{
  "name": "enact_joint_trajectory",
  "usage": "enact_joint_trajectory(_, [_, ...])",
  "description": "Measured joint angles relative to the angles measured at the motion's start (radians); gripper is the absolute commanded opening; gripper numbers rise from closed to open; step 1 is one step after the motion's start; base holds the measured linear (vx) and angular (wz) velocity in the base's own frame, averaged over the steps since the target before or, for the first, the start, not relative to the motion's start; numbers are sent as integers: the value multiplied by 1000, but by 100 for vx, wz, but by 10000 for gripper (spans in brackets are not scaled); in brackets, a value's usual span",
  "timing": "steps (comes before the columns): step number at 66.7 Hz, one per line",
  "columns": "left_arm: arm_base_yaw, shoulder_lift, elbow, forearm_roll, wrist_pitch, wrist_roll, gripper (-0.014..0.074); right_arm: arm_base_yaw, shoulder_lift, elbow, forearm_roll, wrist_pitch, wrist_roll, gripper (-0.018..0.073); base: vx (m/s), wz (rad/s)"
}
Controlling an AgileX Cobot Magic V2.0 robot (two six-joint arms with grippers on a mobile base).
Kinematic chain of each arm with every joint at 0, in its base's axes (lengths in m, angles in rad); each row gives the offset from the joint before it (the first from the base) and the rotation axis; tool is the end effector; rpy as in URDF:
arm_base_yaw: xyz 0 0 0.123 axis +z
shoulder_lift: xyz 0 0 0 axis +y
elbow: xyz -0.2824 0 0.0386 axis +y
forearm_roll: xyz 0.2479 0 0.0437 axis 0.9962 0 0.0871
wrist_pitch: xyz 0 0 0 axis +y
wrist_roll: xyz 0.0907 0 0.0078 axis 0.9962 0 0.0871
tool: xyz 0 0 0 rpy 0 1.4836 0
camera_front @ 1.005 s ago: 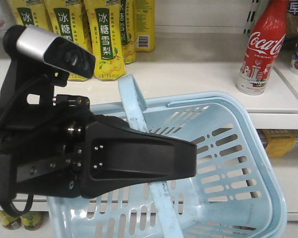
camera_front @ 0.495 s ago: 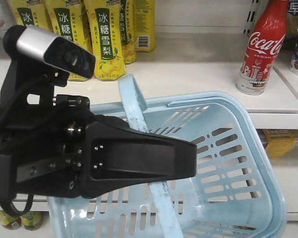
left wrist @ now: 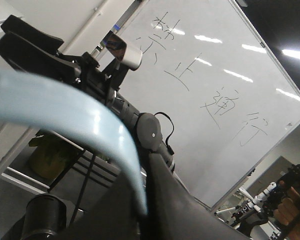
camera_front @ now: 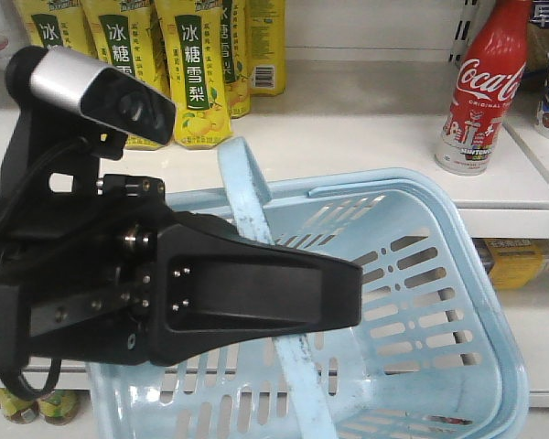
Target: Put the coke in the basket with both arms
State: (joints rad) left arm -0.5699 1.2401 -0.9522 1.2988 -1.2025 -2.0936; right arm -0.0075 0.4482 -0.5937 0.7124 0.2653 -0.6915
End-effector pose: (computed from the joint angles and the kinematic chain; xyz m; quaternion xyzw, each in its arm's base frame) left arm 0.1510 -0.1939 0.3899 0.2817 0.5777 -0.7307 0.2302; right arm 0.0909 0.0150 0.3619 -0.0580 0.6942 0.0584 0.7151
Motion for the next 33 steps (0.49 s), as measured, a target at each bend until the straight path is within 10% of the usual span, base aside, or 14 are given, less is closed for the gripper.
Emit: enact_joint_trajectory(33, [0,0,0,0,0,0,-6,0,276,-236,18,37,-31,621,0,0])
